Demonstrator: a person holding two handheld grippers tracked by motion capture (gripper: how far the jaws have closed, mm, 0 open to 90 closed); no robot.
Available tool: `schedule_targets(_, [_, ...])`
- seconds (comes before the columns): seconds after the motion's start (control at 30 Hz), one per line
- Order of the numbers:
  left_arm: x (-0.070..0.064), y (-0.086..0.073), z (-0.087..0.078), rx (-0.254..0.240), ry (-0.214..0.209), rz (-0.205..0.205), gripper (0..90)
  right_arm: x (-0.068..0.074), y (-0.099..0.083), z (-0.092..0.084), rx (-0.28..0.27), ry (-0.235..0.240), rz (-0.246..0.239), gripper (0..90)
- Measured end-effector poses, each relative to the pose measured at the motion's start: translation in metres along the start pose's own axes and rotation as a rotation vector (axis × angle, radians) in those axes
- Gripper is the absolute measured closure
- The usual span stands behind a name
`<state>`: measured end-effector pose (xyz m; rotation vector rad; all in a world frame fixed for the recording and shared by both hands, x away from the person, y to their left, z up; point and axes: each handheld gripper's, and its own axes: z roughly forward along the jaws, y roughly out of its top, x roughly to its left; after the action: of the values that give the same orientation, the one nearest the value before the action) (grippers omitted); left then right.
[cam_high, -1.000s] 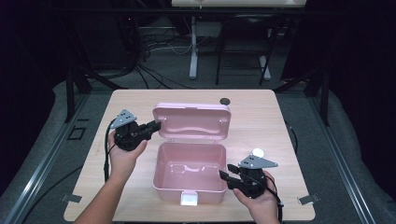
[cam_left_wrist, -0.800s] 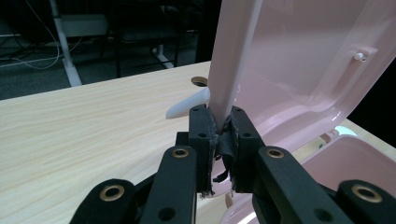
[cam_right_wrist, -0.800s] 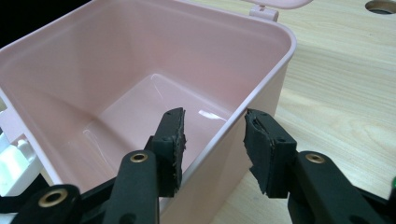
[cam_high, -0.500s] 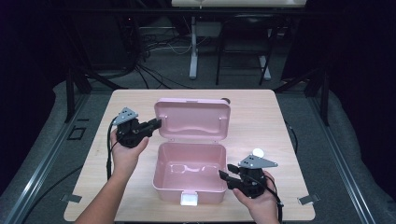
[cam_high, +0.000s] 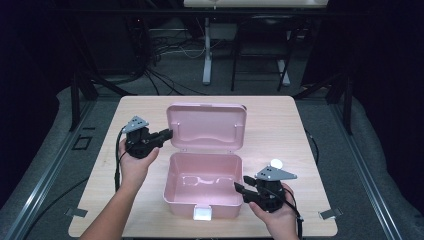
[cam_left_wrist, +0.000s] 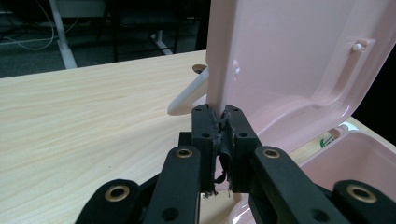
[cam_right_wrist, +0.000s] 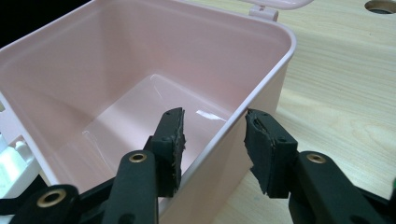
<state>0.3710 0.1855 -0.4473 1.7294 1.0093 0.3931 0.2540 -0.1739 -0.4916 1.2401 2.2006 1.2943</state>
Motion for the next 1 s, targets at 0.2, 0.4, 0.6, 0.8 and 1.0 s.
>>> schedule_targets(0.2, [0.001, 0.000, 0.002, 0.008, 0.005, -0.009, 86.4, -0.002, -0.002, 0.002, -0.004, 0.019, 0.025, 56.4])
schedule_targets(0.4, [0.002, 0.004, 0.003, 0.030, 0.010, -0.010, 87.0, -0.003, -0.002, 0.002, -0.005, 0.028, 0.038, 56.3])
schedule_targets(0.6, [0.004, 0.009, 0.004, 0.074, 0.001, -0.024, 87.0, -0.003, -0.002, 0.002, -0.004, 0.029, 0.037, 56.4])
schedule_targets(0.8, [0.008, 0.014, 0.006, 0.112, -0.010, -0.055, 87.0, -0.003, -0.002, 0.002, -0.003, 0.024, 0.031, 56.5])
schedule_targets(1.0, [0.012, 0.014, 0.011, 0.121, -0.014, -0.089, 87.0, -0.003, -0.002, 0.003, -0.004, 0.024, 0.033, 56.4])
